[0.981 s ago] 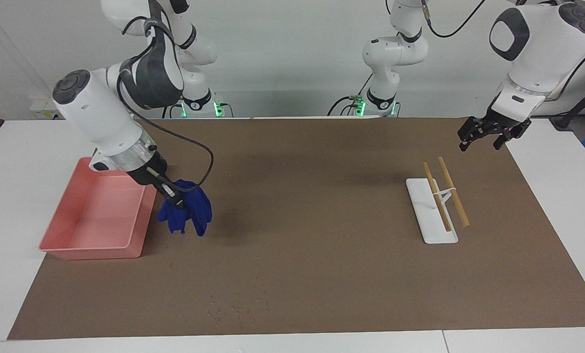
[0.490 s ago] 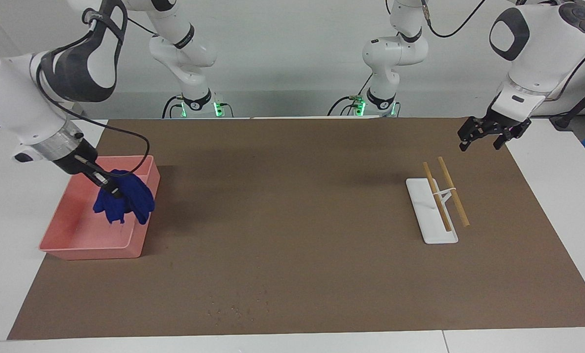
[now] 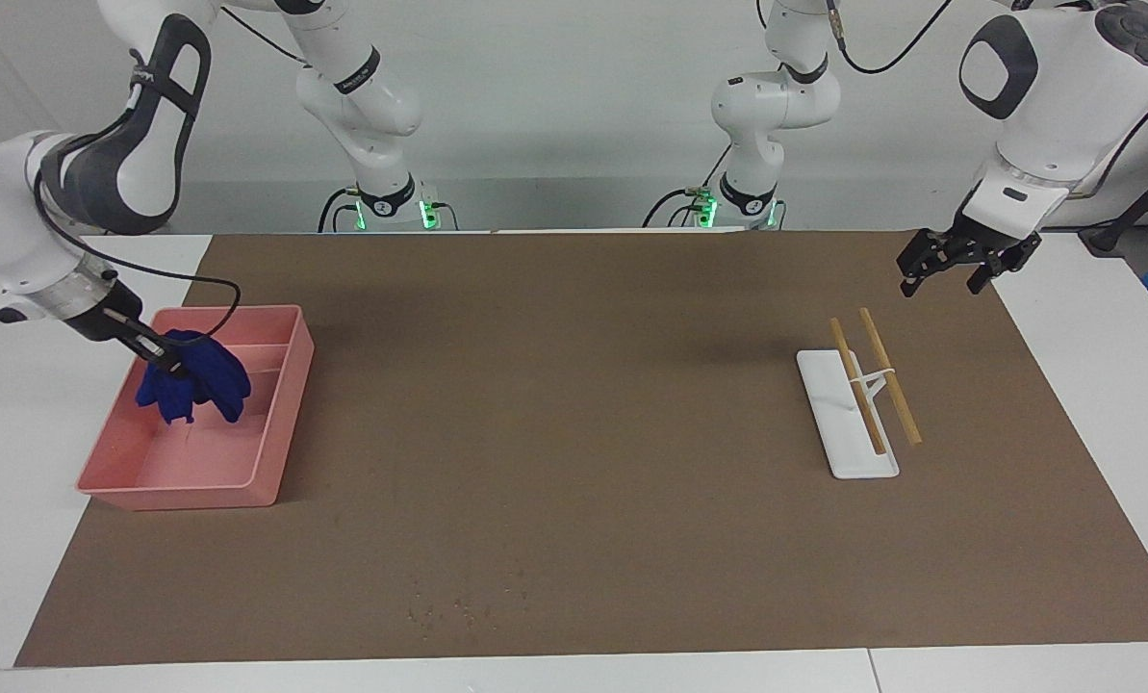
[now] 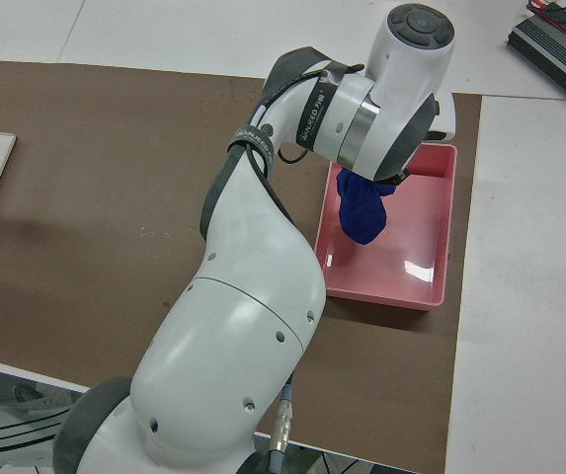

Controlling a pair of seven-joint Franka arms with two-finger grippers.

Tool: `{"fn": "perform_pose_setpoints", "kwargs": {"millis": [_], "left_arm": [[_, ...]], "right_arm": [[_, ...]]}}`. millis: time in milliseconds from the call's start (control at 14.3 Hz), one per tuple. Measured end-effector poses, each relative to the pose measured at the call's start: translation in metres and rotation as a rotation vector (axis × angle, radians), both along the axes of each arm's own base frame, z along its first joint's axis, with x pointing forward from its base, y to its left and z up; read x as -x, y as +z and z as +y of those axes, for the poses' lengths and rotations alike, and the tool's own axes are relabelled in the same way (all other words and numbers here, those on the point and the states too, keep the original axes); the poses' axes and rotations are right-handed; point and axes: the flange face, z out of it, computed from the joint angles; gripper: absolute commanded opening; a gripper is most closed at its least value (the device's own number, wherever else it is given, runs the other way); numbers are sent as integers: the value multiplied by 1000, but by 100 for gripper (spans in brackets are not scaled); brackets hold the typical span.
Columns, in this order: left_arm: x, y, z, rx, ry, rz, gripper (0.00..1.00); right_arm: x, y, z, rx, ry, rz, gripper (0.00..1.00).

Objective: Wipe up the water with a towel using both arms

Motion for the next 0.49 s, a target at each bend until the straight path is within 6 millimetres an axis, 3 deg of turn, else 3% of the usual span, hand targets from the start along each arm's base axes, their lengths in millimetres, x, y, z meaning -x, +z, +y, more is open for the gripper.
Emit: {"fn": "perform_pose_setpoints", "kwargs": {"millis": [70, 140, 210, 280, 350, 490], "left_arm": [[0, 0, 0, 0, -1, 0, 100], [0, 0, 0, 0, -1, 0, 100], [0, 0, 0, 0, -1, 0, 100], [0, 0, 0, 0, -1, 0, 100], [0, 0, 0, 0, -1, -1, 100], [0, 0, 0, 0, 0, -1, 100]], "right_arm": [[8, -22, 3, 3, 3, 20, 0], [15, -39, 8, 4, 8, 35, 10], [22, -51, 12, 4, 12, 47, 56], [26, -56, 15, 2, 14, 56, 90], [29, -56, 16, 2, 13, 57, 100], [31, -47, 16, 8, 16, 43, 100]]}}
